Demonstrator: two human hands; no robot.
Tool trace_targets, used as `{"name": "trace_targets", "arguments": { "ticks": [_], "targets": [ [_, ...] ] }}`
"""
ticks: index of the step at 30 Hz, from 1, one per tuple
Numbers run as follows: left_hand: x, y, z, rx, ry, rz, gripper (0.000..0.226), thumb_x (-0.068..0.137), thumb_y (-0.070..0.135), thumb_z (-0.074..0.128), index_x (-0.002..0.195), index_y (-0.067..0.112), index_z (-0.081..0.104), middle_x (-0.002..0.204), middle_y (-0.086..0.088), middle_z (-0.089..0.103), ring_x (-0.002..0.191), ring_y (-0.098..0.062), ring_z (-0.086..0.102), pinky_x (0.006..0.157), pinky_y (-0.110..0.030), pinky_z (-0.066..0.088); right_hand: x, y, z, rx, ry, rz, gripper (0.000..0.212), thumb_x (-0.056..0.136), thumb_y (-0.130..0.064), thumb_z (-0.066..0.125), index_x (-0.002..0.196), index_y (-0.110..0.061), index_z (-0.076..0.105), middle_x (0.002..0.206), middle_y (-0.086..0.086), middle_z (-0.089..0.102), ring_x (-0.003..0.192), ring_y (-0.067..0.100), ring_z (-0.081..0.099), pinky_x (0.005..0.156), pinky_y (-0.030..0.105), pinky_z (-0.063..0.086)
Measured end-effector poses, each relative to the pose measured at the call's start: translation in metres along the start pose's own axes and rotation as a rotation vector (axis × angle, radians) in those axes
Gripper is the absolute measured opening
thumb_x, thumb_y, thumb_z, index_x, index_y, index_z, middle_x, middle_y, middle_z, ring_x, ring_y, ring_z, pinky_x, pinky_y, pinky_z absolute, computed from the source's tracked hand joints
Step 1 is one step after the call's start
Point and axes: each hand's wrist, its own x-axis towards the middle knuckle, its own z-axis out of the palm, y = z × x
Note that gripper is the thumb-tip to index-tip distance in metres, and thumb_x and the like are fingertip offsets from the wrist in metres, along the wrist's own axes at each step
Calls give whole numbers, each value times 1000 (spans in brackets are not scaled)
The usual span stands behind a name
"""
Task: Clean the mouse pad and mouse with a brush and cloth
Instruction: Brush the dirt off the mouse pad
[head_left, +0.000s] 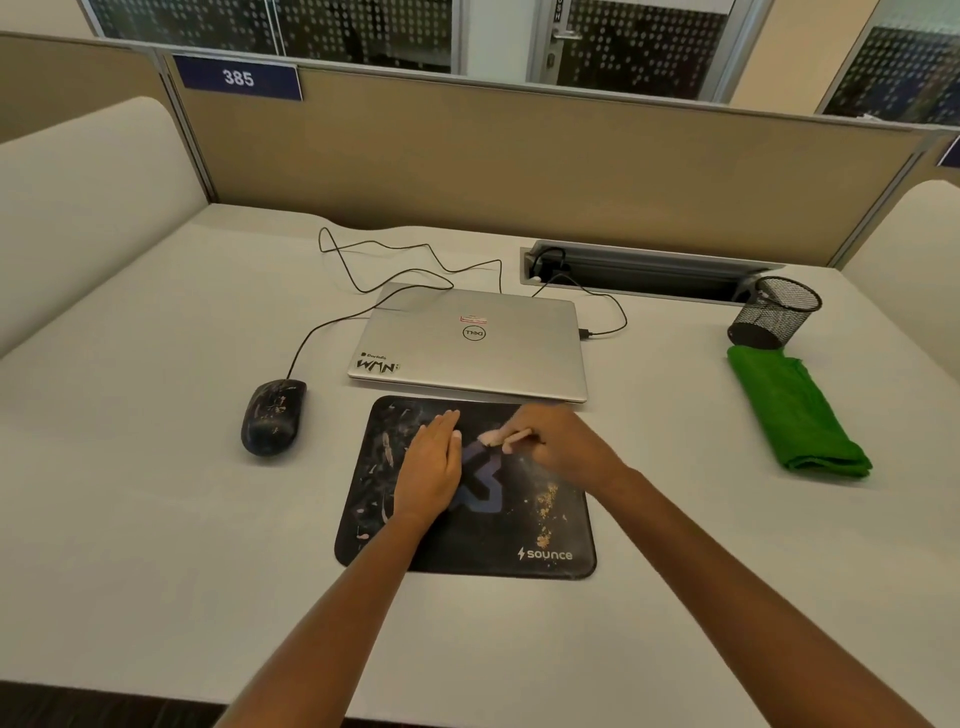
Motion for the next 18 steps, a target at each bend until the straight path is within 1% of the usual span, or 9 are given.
{"name": "trace_targets", "arguments": {
  "ticks": [3,5,7,10,12,13,15,16,18],
  "targets": [
    [1,-1,1,22,-8,4,40,101,18,31,141,10,37,148,-9,39,139,-21,32,116,-29,20,-13,4,-15,-55,-139,1,19,84,-6,61,100,-7,71,103,13,68,94,21,60,70,4,36],
    [1,-1,1,44,-12,17,41,101,18,30,141,10,36,148,-8,38,140,-20,31,116,-28,18,-17,4,-27,-41,-178,27,17,83,-4,62,97,-7,72,100,12,70,87,18,60,69,10,40],
    [1,-2,2,111,-30,45,41,102,17,29,142,9,35,150,-7,35,141,-19,28,117,-26,14,-14,2,-34,-2,-104,42,19,84,-1,59,97,-6,72,100,13,70,87,18,60,69,9,42],
    [1,-2,5,223,-45,74,42,102,18,27,143,10,31,153,-6,29,143,-18,23,118,-28,11,-6,-4,-27,60,59,36,20,85,1,58,100,-3,70,105,15,69,97,24,62,82,17,44],
    [2,-2,5,275,-42,78,43,102,17,27,144,10,29,154,-6,27,144,-18,21,119,-28,11,-6,-8,-13,61,41,24,21,85,-1,58,102,-2,69,108,16,68,101,25,61,88,20,43],
    [3,-1,5,305,-43,86,44,102,16,27,145,11,27,155,-6,25,144,-18,20,119,-28,10,-8,-7,-7,44,7,11,21,86,0,57,104,-2,69,109,16,68,102,25,61,87,18,42],
    [2,-1,6,370,-44,106,45,101,14,27,146,11,24,156,-7,23,145,-18,18,119,-28,10,-16,-3,1,1,-46,-8,24,85,1,58,107,-3,67,110,15,67,101,24,61,79,4,38],
    [2,-1,6,395,-43,112,46,101,13,27,146,11,23,156,-7,22,145,-18,18,119,-29,9,-22,0,1,-13,-66,-15,25,85,2,59,107,-4,67,109,15,68,98,22,61,74,-1,36],
    [1,-1,6,428,-41,116,46,101,13,27,146,10,22,156,-7,20,145,-18,17,119,-29,9,-34,6,-6,-4,-110,-19,22,83,0,61,102,-5,70,104,12,69,87,11,59,69,-3,37]
  ]
}}
